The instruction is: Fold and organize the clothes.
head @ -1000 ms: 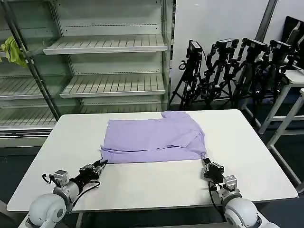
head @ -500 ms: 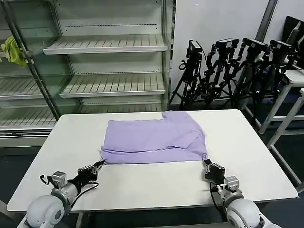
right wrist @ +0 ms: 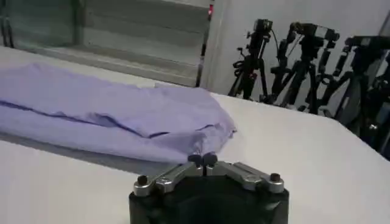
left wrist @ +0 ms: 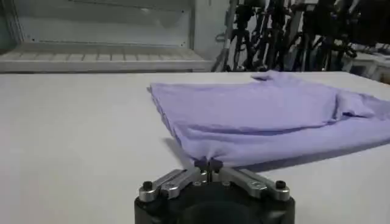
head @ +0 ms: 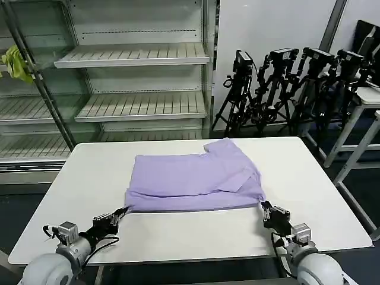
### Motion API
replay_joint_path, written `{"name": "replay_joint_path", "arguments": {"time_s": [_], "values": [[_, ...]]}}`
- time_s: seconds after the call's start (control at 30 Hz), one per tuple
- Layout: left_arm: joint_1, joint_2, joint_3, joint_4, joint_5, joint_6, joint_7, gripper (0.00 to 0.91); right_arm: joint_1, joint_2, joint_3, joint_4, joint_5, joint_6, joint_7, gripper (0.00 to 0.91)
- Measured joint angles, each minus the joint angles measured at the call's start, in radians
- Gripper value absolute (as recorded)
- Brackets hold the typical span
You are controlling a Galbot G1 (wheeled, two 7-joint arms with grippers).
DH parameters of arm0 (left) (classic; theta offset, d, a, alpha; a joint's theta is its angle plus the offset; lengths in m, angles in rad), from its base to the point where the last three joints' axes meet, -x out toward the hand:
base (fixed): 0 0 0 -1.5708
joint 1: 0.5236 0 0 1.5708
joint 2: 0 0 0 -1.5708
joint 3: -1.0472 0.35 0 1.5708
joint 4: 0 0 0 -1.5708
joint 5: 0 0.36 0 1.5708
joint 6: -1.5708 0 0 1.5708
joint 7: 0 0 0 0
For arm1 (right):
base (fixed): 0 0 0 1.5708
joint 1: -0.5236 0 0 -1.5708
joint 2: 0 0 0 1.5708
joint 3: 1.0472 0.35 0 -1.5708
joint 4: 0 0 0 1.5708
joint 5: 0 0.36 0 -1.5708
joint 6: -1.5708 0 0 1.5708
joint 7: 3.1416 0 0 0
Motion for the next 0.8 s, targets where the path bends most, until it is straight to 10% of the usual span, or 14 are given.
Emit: {"name": "replay_joint_path", "arguments": {"time_s": [0.8], "values": [[0.424,-0.012,-0.178,-0.249,0.037,0.001,-0.002,0.071,-0.590,-0.113,0.303,0.204,-0.094,0.021,0.057,0.000]]}}
